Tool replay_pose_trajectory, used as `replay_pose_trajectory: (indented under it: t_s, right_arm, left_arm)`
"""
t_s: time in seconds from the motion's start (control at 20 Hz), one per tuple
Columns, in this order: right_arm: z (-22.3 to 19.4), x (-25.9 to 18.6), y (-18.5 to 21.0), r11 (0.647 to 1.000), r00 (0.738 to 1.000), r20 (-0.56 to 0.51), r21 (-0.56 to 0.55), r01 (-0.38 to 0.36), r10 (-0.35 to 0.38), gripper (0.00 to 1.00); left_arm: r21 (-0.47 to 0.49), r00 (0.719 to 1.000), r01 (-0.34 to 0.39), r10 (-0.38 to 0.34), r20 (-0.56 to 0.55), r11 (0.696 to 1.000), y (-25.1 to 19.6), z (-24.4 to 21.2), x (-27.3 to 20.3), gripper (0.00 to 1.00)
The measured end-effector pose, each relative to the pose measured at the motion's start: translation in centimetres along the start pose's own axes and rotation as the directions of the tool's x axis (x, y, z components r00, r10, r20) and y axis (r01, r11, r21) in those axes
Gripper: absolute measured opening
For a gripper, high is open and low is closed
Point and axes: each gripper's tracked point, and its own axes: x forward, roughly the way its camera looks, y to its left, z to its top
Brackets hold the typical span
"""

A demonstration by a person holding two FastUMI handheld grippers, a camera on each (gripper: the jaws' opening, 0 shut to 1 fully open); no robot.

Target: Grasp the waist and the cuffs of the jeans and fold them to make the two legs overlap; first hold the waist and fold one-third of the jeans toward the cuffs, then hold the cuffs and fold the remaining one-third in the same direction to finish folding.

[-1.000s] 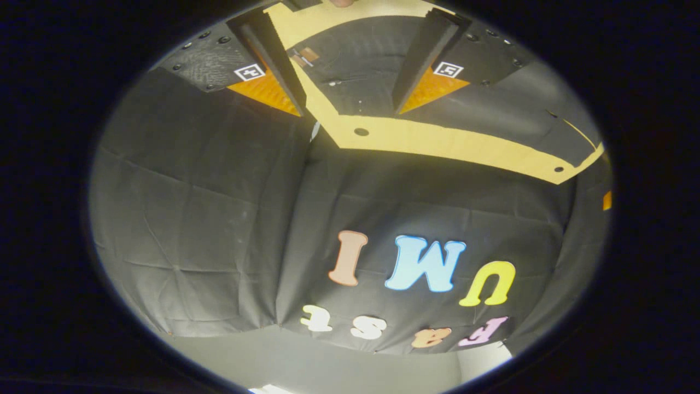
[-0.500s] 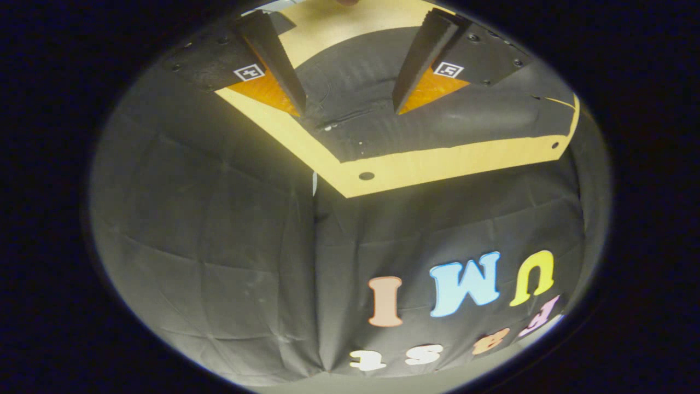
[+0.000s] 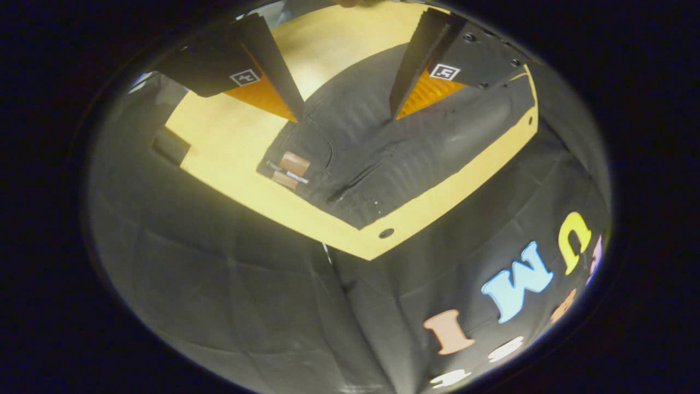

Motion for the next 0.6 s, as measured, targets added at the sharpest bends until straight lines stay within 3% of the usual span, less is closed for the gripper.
replay_pose_trajectory:
  t_s: [0.3,0.45,0.6]
  right_arm:
    - [-2.4,1.2,-1.6,0.969,0.992,-0.111,0.245,-0.036,0.065,0.95]
    - [-3.4,2.2,-2.1,0.941,0.984,-0.153,0.337,-0.032,0.088,0.96]
    - [-3.7,2.8,-3.3,0.925,0.985,-0.163,0.381,0.006,0.061,0.95]
  left_arm:
    - [-0.188,0.993,-0.085,0.067,-0.096,0.979,2.4,-0.1,0.7,0.99]
    - [-0.210,0.988,-0.119,0.094,-0.126,0.970,3.2,-0.4,0.8,0.99]
    - [-0.242,0.985,-0.127,0.094,-0.145,0.962,3.3,-0.3,1.5,0.99]
